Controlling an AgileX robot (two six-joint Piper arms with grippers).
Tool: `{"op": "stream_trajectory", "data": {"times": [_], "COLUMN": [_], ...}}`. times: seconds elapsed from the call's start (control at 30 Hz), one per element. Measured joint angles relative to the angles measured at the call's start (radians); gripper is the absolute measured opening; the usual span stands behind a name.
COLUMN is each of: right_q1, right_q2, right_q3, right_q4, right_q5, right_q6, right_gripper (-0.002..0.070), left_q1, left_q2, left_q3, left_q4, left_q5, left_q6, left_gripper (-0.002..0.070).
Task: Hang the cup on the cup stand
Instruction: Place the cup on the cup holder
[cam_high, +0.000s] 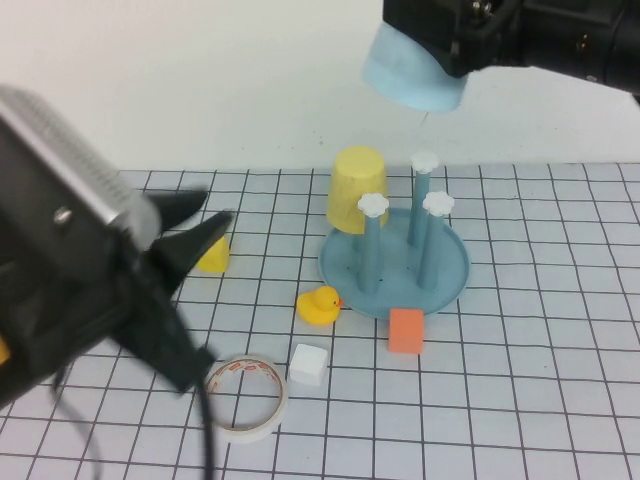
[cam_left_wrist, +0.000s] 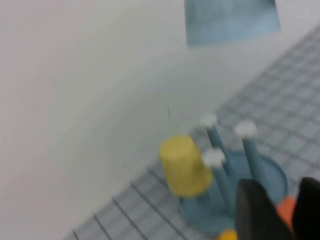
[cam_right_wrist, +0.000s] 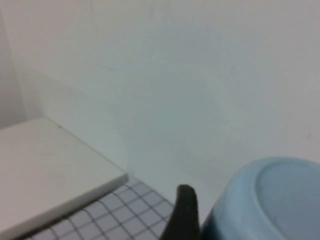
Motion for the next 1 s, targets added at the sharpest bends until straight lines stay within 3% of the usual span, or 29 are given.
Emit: {"op": "stream_trajectory", "data": {"times": [0.1,0.23,0.43,1.0], "right_q1": [0.000,0.000,-0.002,-0.002], "right_q2": [0.004,0.046,0.141,0.344], "right_q3": [0.000,0.000,0.000,-0.084], "right_q4": [0.003,0.010,0.014,0.020], "right_q5": [-0.057,-0.142,-0.222,-0.273], "right_q6": [-0.148,-0.219,-0.294,-0.398], "right_gripper": [0.0590,0.0590,0.0589,0.0589], "left_q1": [0.000,0.000,0.000,0.000], "left_q2": [-0.063,-0.129,-0.219,-0.269], "left_q3": [0.000,0.000,0.026,0.051], "left_q4": [-0.007,-0.009,-0.012,-0.009], "left_q5": [0.148,0.334,0.498,0.518], "left_q6": [-0.018,-0.024,-0.028,-0.050], "left_gripper": [0.0049,0.0009,0.0000,-0.0001]}}
